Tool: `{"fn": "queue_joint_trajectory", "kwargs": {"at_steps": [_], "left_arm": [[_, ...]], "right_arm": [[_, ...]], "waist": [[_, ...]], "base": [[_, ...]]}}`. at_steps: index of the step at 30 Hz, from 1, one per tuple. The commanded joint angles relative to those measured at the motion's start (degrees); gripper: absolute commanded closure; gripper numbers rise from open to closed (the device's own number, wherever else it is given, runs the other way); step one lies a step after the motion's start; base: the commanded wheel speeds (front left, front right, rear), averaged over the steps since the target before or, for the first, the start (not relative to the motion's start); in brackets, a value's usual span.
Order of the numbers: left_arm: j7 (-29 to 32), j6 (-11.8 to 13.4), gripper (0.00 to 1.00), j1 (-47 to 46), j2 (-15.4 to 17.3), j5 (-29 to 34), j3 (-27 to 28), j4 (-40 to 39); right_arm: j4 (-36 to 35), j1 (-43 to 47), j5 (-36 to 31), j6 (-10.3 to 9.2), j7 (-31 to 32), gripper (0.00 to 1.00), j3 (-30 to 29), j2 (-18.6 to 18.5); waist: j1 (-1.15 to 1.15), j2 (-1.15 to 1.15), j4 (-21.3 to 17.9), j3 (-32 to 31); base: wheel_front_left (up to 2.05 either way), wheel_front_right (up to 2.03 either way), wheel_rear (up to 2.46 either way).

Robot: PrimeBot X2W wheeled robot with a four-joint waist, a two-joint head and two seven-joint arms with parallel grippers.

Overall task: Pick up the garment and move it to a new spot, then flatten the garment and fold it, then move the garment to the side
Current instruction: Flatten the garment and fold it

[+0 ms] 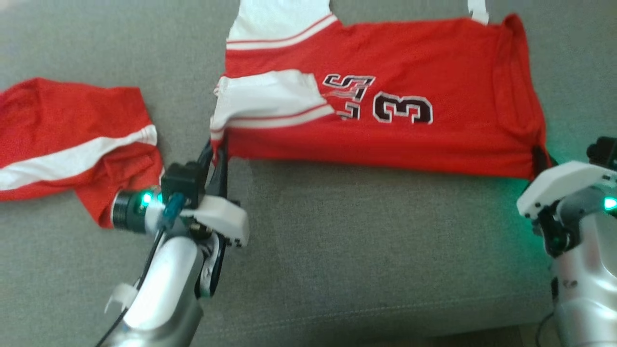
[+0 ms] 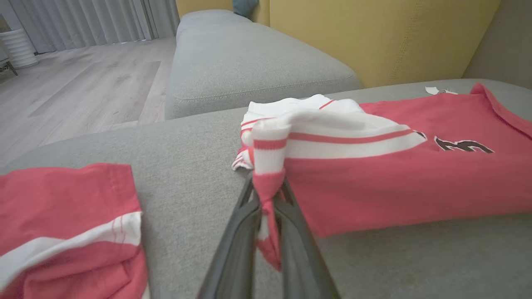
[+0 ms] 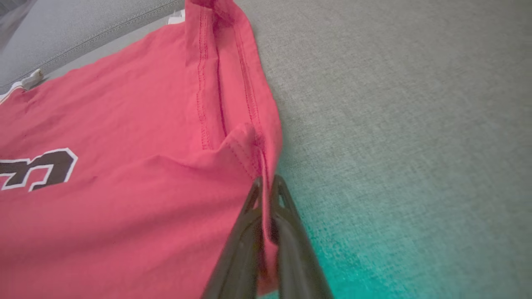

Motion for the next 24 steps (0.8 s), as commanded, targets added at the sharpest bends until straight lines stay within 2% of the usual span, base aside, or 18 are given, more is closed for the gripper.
{"fn": "queue_joint_trajectory", "kwargs": {"at_steps": [1, 11, 16, 24], "left_arm": [[0.02, 0.47, 1.0, -0.37, 1.83, -0.65, 2.07, -1.22], [0.8, 0.16, 1.0, 5.26, 2.96, -1.94, 1.03, -1.59], [3.51, -0.55, 1.0, 9.96, 4.26, -2.46, -0.72, -4.06], [7.54, -0.37, 1.0, 13.44, 5.23, -2.86, -2.38, -6.03]], "right_arm": [[-2.18, 0.26, 0.57, 0.37, 0.41, 1.0, 1.14, -1.72], [-6.51, 7.14, 3.57, 0.37, 7.94, 1.0, 1.29, -3.28], [-11.9, 12.82, 4.59, 0.37, 13.0, 1.0, 0.13, -3.28], [-19.61, 18.66, 4.63, 0.37, 17.91, 1.0, -1.65, -1.71]], "waist": [[0.0, 0.0, 0.14, -1.58], [0.0, 0.0, 0.99, -7.88], [0.0, 0.0, 0.72, -10.95], [0.0, 0.0, 0.1, -11.84]], "base": [[0.0, 0.0, 0.0], [0.0, 0.0, 0.0], [0.0, 0.0, 0.0], [0.0, 0.0, 0.0]]}}
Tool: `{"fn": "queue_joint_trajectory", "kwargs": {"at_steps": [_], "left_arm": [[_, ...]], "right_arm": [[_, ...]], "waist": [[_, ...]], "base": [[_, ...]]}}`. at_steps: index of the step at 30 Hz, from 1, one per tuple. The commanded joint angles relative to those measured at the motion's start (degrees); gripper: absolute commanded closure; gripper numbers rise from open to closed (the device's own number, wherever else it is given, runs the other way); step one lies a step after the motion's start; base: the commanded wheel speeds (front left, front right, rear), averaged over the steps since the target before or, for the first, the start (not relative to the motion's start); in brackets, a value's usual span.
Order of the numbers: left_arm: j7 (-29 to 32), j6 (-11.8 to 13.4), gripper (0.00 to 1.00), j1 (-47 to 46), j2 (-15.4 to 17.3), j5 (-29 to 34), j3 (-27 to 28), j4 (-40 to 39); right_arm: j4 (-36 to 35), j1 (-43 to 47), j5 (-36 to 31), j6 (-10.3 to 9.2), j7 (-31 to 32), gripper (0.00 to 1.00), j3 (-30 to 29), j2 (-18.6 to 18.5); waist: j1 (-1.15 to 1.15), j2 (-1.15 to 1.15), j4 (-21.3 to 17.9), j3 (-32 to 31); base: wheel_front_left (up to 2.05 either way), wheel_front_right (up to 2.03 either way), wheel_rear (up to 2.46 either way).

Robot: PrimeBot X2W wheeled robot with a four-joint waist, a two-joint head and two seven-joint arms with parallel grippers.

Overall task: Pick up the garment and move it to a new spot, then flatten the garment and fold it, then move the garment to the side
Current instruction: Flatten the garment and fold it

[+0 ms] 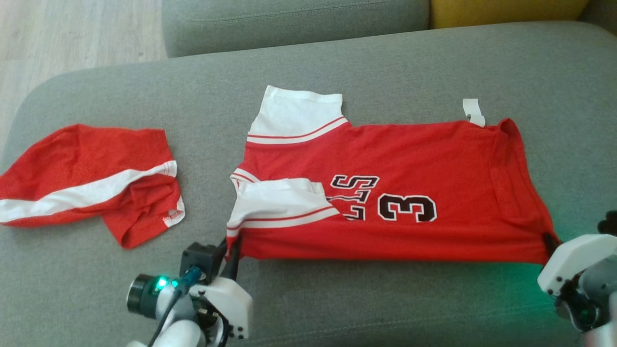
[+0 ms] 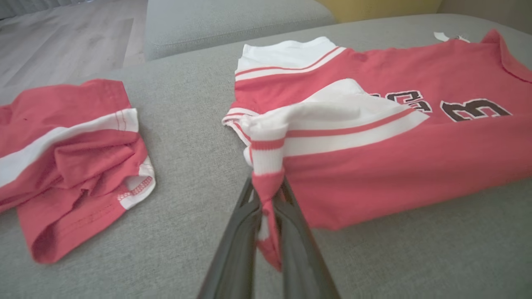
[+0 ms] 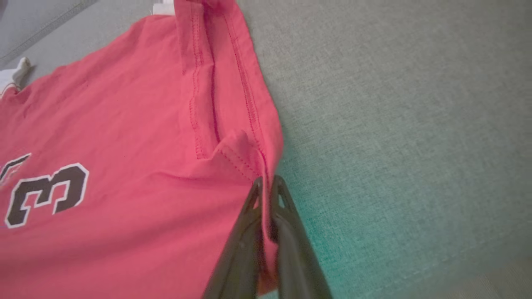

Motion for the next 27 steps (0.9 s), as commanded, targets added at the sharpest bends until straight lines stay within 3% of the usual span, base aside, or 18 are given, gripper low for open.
{"fn": "queue_joint_trajectory", "kwargs": {"at_steps": [1, 3, 4, 5, 6, 13, 19, 23, 27], "left_arm": [[0.24, 0.15, 1.0, -2.0, 1.43, -0.33, 2.12, -1.64], [0.78, 0.19, 1.0, -1.92, 1.39, -0.41, 1.86, -1.34], [0.92, 0.32, 0.74, -1.93, 1.38, -0.45, 1.86, -1.15], [0.94, 0.48, 0.4, -1.97, 1.41, -0.44, 1.88, -1.01], [0.61, 0.82, 0.0, -2.1, 1.42, -0.4, 2.08, -1.02], [-4.22, 2.53, 0.0, -6.92, 1.18, -0.16, 4.57, -2.31], [-5.0, 1.38, 0.0, -14.83, 1.04, 0.83, 4.85, -1.25], [-2.82, -1.45, 0.0, -24.04, 1.84, 1.65, 4.57, 2.36], [1.93, -7.76, 0.0, -34.93, 3.54, 0.82, 4.21, 8.16]], "right_arm": [[-2.99, -1.1, 0.05, 0.37, 0.03, 1.0, 0.34, -0.83], [-4.49, -0.85, -0.3, 0.37, -0.48, 0.97, 0.08, -0.25], [-5.23, -0.81, -0.59, 0.37, -1.06, 0.08, 0.07, 0.0], [-5.87, -0.82, -0.69, 0.37, -1.59, 0.0, 0.19, 0.27], [-6.47, -0.91, -0.67, 0.37, -2.21, 0.0, 0.32, 0.51], [-11.23, -3.37, -1.83, 0.37, -12.1, 0.0, 3.01, 0.16], [-13.12, -7.38, -2.11, 0.37, -18.18, 0.0, 6.47, -0.37], [-13.19, -12.52, -2.08, 0.37, -20.99, 0.0, 9.63, -0.07], [-12.15, -18.49, -2.92, 0.37, -21.51, 0.0, 12.84, 0.1]], "waist": [[0.0, 0.0, -0.15, 0.05], [0.0, 0.0, -0.41, 0.13], [0.0, 0.0, -0.53, 0.18], [0.0, 0.0, -0.65, 0.22], [0.0, 0.0, -0.79, 0.33], [0.0, 0.0, -1.59, 2.97], [0.0, 0.0, -3.2, 6.76], [0.0, 0.0, -5.78, 10.98], [0.0, 0.0, -8.58, 15.66]], "base": [[0.0, 0.0, 0.0], [0.0, 0.0, 0.0], [0.0, 0.0, 0.0], [0.0, 0.0, 0.0], [0.0, 0.0, 0.0], [0.0, 0.0, 0.0], [0.0, 0.0, 0.0], [0.0, 0.0, 0.0], [0.0, 0.0, 0.0]]}}
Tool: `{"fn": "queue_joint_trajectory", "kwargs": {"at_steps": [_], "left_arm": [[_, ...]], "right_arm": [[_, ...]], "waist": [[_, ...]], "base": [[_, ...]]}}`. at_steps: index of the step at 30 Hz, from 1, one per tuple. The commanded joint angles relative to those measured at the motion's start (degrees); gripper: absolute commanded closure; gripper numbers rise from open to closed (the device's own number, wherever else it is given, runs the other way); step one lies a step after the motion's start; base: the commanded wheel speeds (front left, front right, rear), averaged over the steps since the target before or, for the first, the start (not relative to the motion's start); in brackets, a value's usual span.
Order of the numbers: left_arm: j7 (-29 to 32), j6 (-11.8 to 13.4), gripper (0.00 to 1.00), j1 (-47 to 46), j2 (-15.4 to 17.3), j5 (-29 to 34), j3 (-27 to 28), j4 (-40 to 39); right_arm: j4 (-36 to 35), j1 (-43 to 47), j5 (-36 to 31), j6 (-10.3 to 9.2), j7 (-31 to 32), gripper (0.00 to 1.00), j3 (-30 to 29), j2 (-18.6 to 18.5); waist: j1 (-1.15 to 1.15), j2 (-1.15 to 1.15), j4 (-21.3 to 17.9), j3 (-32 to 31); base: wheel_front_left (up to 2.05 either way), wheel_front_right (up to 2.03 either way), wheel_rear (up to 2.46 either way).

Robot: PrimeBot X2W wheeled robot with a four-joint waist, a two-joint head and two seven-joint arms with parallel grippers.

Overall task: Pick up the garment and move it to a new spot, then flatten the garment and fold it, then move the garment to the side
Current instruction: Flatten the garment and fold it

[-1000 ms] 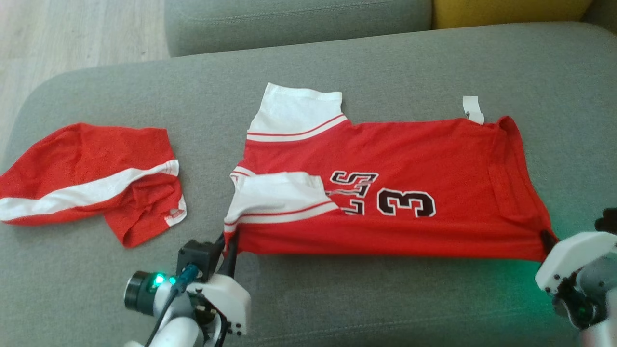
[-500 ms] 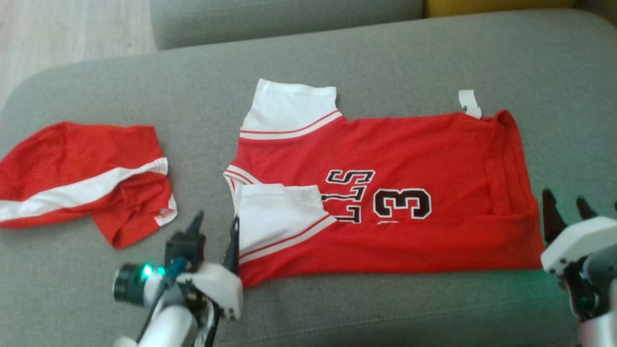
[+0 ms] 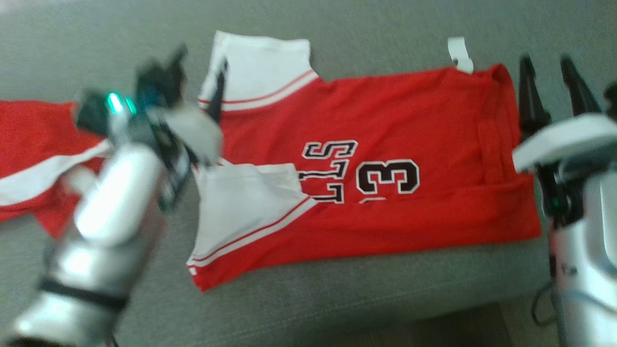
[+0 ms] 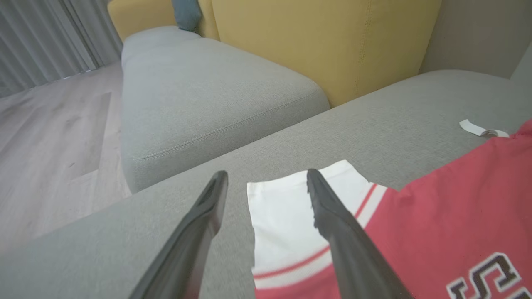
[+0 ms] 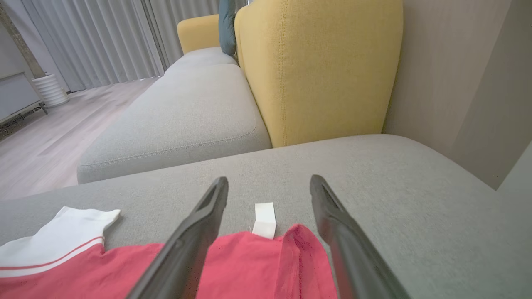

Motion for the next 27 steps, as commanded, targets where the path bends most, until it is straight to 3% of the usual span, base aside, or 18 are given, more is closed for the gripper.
{"fn": "queue_joint_trajectory", "kwargs": {"at_steps": [1, 4, 8, 14, 21, 25, 27], "left_arm": [[1.87, -2.07, 0.0, -5.96, 2.58, -0.94, 2.1, 0.39], [8.08, -7.88, 0.0, -13.89, 5.56, -1.24, 1.28, 5.66], [14.98, -11.56, 0.0, -21.51, 8.6, -2.28, -0.35, 11.96], [21.19, -12.49, 0.0, -27.43, 11.11, -5.24, -4.9, 17.4], [22.44, -12.52, 0.0, -30.89, 13.22, -9.16, -10.45, 19.85], [23.62, -12.52, 0.03, -31.16, 12.87, -12.69, -13.41, 20.49], [24.35, -12.53, 1.0, -31.04, 12.91, -14.54, -15.33, 20.25]], "right_arm": [[-1.43, -3.67, -0.42, 0.37, -0.57, 0.0, 2.03, -0.74], [-0.23, -8.3, -0.84, 0.37, -0.85, 0.0, 4.01, -0.36], [1.6, -13.1, -0.7, 0.37, -1.77, 0.0, 6.32, 0.07], [4.23, -17.72, -0.16, 0.37, -3.32, 0.0, 8.84, 0.15], [6.02, -19.53, 0.69, 0.37, -4.9, 0.0, 10.38, 0.03], [6.99, -19.76, 1.08, 0.37, -5.18, 0.0, 10.34, -0.39], [7.69, -20.0, 1.15, 0.37, -5.19, 0.0, 9.95, -0.83]], "waist": [[-0.01, 0.0, -3.72, 4.76], [-0.01, 0.0, -6.0, 8.12], [-0.01, 0.0, -8.19, 10.87], [-0.01, 0.0, -10.25, 13.08], [-0.01, 0.0, -11.39, 14.12], [-0.01, 0.0, -11.3, 14.06], [-0.01, 0.0, -11.0, 13.87]], "base": [[0.0, 0.0, 0.0], [0.0, 0.0, 0.0], [0.0, 0.0, 0.0], [0.0, 0.0, 0.0], [0.0, 0.0, 0.0], [0.0, 0.0, 0.0], [0.0, 0.0, 0.0]]}}
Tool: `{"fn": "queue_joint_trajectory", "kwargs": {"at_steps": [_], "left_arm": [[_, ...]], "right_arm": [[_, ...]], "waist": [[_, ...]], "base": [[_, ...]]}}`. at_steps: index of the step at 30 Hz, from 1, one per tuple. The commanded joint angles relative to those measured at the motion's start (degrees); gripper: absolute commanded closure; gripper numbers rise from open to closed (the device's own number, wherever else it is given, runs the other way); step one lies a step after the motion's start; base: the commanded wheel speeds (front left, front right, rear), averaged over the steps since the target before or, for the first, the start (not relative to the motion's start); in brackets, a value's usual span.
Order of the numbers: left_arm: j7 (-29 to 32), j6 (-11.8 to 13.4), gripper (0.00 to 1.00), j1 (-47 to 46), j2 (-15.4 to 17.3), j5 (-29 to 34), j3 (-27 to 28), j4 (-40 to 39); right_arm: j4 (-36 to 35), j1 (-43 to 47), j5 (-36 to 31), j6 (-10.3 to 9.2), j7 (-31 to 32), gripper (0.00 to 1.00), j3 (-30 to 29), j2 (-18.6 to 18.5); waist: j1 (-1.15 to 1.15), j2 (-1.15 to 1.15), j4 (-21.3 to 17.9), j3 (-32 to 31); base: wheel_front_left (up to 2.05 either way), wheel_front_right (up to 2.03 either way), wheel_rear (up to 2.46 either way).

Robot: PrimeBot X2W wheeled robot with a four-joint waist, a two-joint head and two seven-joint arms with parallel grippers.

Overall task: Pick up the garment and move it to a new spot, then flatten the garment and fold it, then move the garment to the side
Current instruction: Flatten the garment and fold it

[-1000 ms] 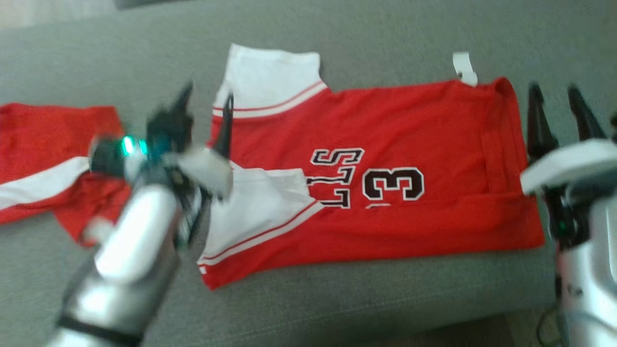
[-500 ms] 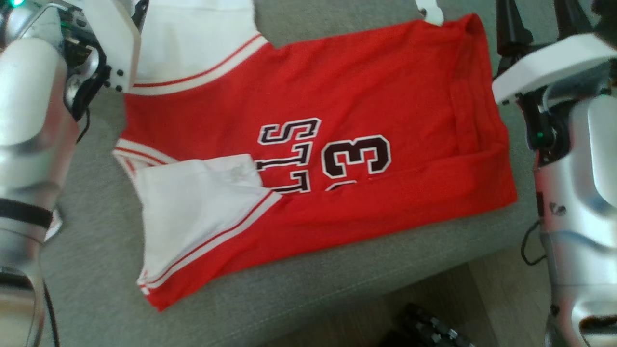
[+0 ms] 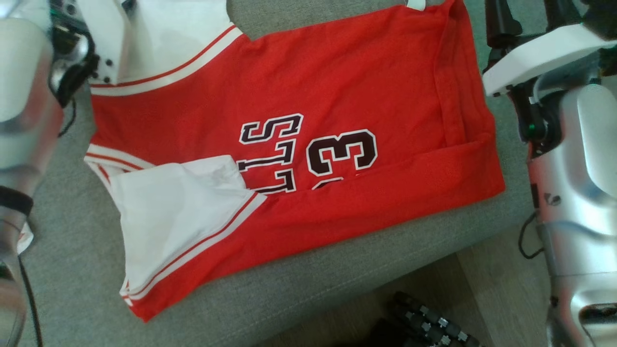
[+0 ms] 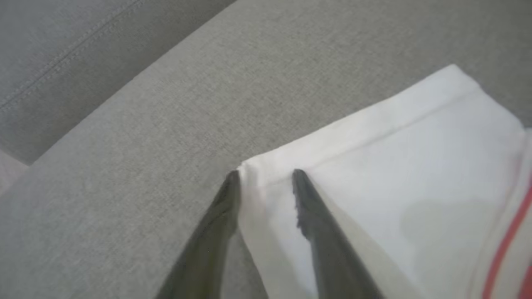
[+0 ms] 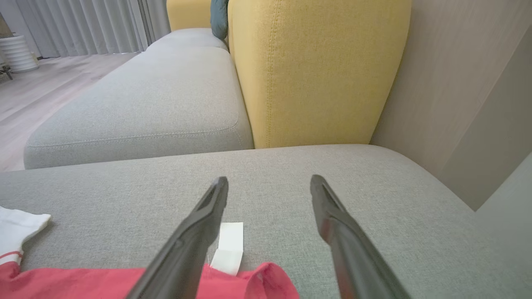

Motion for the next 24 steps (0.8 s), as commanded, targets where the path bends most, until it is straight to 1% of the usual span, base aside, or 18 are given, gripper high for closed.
{"fn": "queue_joint_trajectory", "kwargs": {"at_steps": [1, 5, 7, 11, 14, 17, 20, 24], "left_arm": [[0.61, 0.03, 1.0, -1.71, 1.97, -1.3, 0.05, -1.38], [-1.12, 0.03, 1.0, -1.9, 1.36, -5.35, 0.13, -1.7], [-2.15, 0.03, 1.0, -2.07, 1.16, -5.75, 0.32, -1.66], [-8.07, 0.44, 1.0, -2.74, 0.2, -6.28, 1.5, -1.55], [-12.26, 1.12, 1.0, -2.57, -0.88, -6.0, 1.78, -2.43], [-15.17, 1.6, 1.0, -1.9, -1.97, -6.22, 2.06, -4.16], [-16.92, 2.01, 1.0, -0.85, -2.65, -6.37, 2.01, -6.5], [-17.5, 2.46, 1.0, 0.68, -2.68, -6.56, 1.7, -10.13]], "right_arm": [[-1.35, -1.86, 0.47, 0.37, -0.5, 0.0, -0.04, -0.96], [0.19, -2.55, 0.65, 0.37, -0.54, 0.0, -0.91, -1.98], [0.56, -2.72, 0.71, 0.37, -0.54, 0.0, -0.99, -2.27], [2.0, -3.14, 1.39, 0.37, -0.48, 0.0, -0.44, -3.74], [3.34, -3.34, 2.43, 0.37, -0.19, 0.0, 0.53, -5.44], [5.26, -3.55, 4.04, 0.37, 0.63, 0.0, 1.61, -7.63], [7.62, -3.67, 5.33, 0.37, 1.76, 0.0, 3.04, -10.01], [10.94, -4.02, 6.97, 0.37, 3.25, 0.0, 5.05, -12.43]], "waist": [[0.0, 0.0, 0.37, -0.21], [0.0, 0.0, 1.81, -0.63], [0.0, 0.0, 2.28, -0.77], [0.0, 0.0, 4.39, -1.65], [0.0, 0.0, 6.19, -2.52], [0.0, 0.0, 8.05, -3.27], [0.0, 0.0, 9.79, -3.9], [0.0, 0.0, 11.41, -4.09]], "base": [[0.0, 0.0, 0.0], [0.0, 0.0, 0.0], [0.0, 0.0, 0.0], [0.0, 0.0, 0.0], [0.0, 0.0, 0.0], [0.0, 0.0, 0.0], [0.0, 0.0, 0.0], [0.0, 0.0, 0.0]]}}
